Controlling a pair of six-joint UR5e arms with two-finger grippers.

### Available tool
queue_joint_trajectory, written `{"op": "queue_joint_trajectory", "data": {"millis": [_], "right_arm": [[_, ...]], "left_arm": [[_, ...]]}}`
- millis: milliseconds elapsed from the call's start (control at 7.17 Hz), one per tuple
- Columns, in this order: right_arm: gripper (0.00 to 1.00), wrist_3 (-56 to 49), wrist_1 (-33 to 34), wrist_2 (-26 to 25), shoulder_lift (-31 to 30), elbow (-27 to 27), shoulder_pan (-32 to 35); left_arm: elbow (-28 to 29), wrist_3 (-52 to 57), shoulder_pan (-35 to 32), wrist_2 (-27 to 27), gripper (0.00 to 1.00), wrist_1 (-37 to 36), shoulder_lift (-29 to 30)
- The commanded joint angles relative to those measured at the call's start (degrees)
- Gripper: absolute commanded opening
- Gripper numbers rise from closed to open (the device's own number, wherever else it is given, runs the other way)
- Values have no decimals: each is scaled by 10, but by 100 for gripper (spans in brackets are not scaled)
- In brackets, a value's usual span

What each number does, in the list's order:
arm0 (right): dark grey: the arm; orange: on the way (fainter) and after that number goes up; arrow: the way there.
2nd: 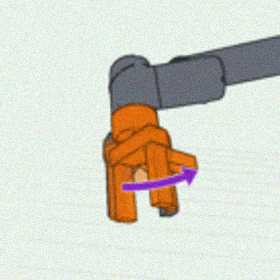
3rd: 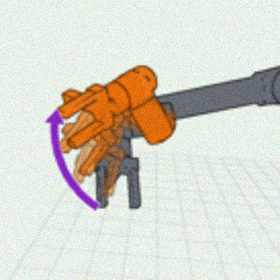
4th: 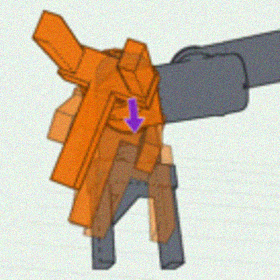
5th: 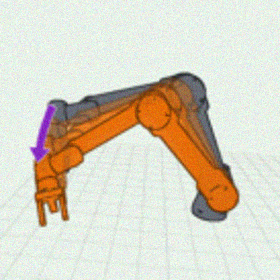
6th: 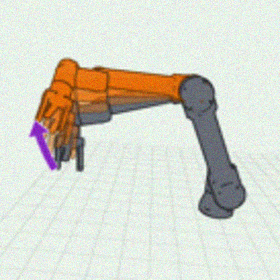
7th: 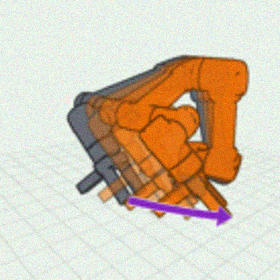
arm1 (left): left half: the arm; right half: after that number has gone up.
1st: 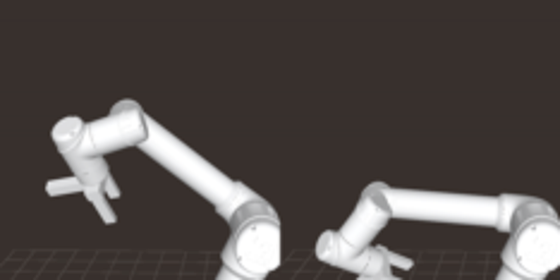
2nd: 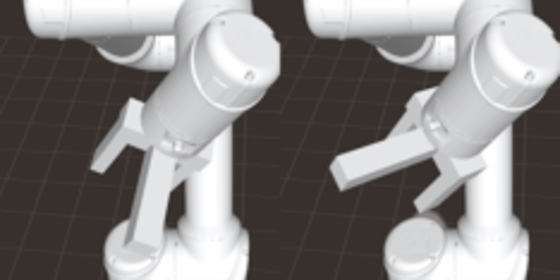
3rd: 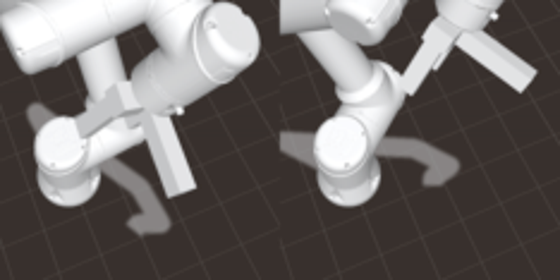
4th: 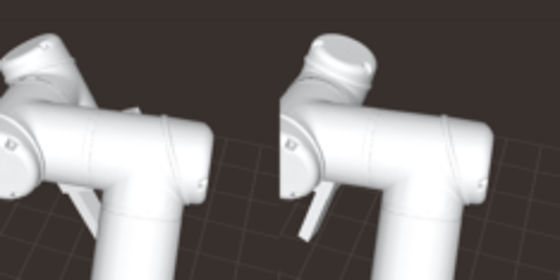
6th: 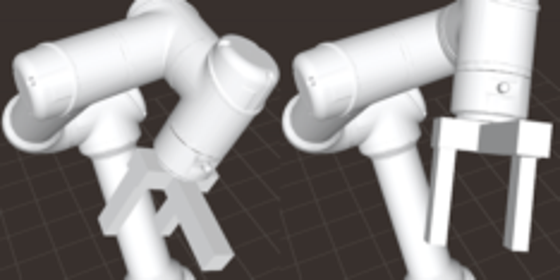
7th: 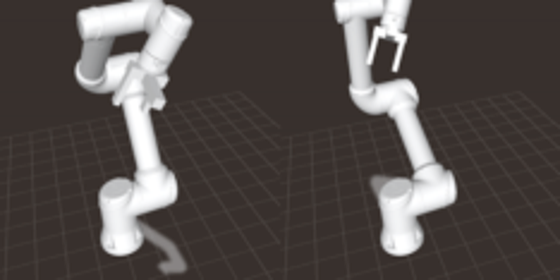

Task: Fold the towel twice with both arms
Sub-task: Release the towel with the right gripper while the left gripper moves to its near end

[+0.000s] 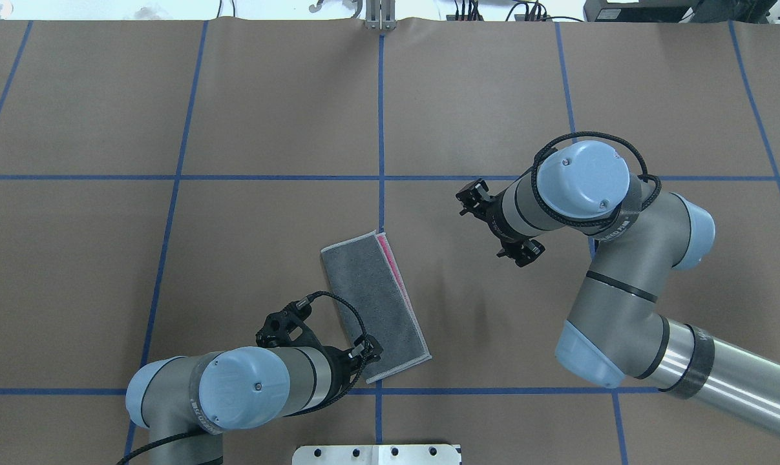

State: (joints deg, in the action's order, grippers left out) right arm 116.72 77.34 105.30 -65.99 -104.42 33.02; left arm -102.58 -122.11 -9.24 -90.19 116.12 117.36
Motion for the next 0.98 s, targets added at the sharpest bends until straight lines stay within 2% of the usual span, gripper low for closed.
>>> {"op": "queue_joint_trajectory", "data": {"millis": [0, 279, 558, 698, 837], "right_arm": [[100, 0, 0, 0, 0, 5, -1], [100, 0, 0, 0, 0, 5, -1], [100, 0, 0, -1, 1, 9, 0], [100, 0, -1, -1, 0, 10, 1], [100, 0, -1, -1, 0, 11, 1]], "left_arm": [[7, 0, 0, 0, 67, 2, 2], [15, 0, 0, 0, 61, 8, 7], [26, -1, 0, 3, 59, 9, 15], [26, -1, 0, 3, 51, 9, 15], [25, -2, 0, 3, 26, 9, 16]]}}
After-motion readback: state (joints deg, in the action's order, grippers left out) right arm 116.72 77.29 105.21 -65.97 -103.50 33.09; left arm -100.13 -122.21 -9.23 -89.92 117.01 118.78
